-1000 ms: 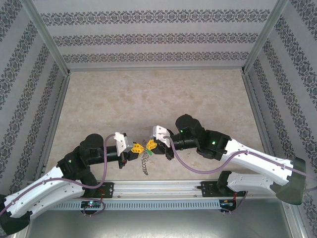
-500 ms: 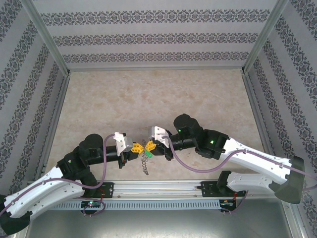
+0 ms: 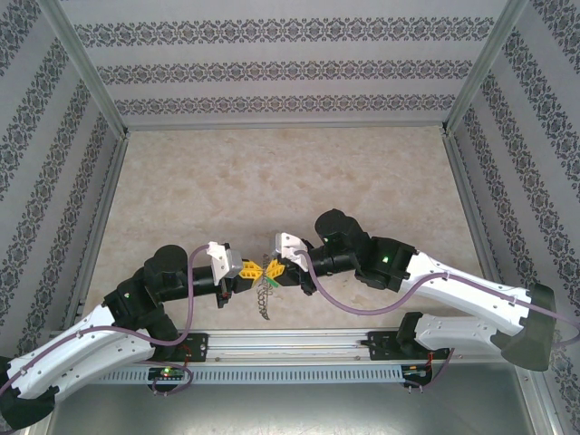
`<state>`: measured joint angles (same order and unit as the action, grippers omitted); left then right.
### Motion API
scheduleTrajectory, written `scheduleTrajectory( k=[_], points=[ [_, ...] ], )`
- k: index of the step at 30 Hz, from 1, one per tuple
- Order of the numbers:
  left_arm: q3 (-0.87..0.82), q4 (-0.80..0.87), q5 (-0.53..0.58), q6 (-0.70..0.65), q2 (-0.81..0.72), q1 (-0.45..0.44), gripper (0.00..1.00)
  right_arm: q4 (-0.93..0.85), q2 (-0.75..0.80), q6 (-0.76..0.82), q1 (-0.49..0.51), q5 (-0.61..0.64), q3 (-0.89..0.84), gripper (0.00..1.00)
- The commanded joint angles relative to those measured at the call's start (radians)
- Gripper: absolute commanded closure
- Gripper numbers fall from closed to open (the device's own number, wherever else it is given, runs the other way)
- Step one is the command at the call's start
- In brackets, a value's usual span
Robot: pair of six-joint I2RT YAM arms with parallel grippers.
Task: Put the keys on the keyring
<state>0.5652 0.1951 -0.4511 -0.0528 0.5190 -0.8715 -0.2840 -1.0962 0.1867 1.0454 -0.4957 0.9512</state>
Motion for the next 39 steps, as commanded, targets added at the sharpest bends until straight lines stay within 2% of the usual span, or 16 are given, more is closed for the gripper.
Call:
scheduleTrajectory(
  k=[1, 10, 14, 17, 20, 25, 31, 39],
  points=[
    [0.017, -0.069, -0.018, -0.022, -0.007, -0.012, 1.0, 0.016, 0.009, -0.017, 0.009, 0.037, 0.016, 1.0],
    [0.022, -0.057, -0.005, -0.025, -0.005, -0.012, 1.0, -0.014, 0.007, -0.042, 0.008, 0.099, 0.025, 1.0],
    [0.031, -0.022, 0.04, -0.026, 0.005, -0.012, 1.0, -0.011, 0.041, -0.084, -0.003, 0.169, -0.017, 1.0],
    [0.035, 0.007, 0.111, -0.024, 0.01, -0.012, 1.0, -0.036, 0.06, -0.148, -0.044, 0.262, -0.062, 1.0],
    [0.037, 0.027, 0.168, -0.023, 0.011, -0.012, 1.0, -0.07, 0.045, -0.237, -0.139, 0.272, -0.114, 1.0],
    [0.03, 0.059, 0.247, 0.0, -0.009, -0.012, 1.0, -0.144, -0.085, -0.322, -0.223, 0.379, -0.173, 1.0],
    [0.029, 0.095, 0.312, 0.019, -0.034, -0.012, 1.0, -0.076, -0.271, -0.374, -0.223, 0.436, -0.208, 1.0],
    [0.021, 0.083, 0.313, 0.019, -0.064, -0.012, 1.0, -0.037, -0.422, -0.421, -0.182, 0.461, -0.19, 1.0]
  ],
)
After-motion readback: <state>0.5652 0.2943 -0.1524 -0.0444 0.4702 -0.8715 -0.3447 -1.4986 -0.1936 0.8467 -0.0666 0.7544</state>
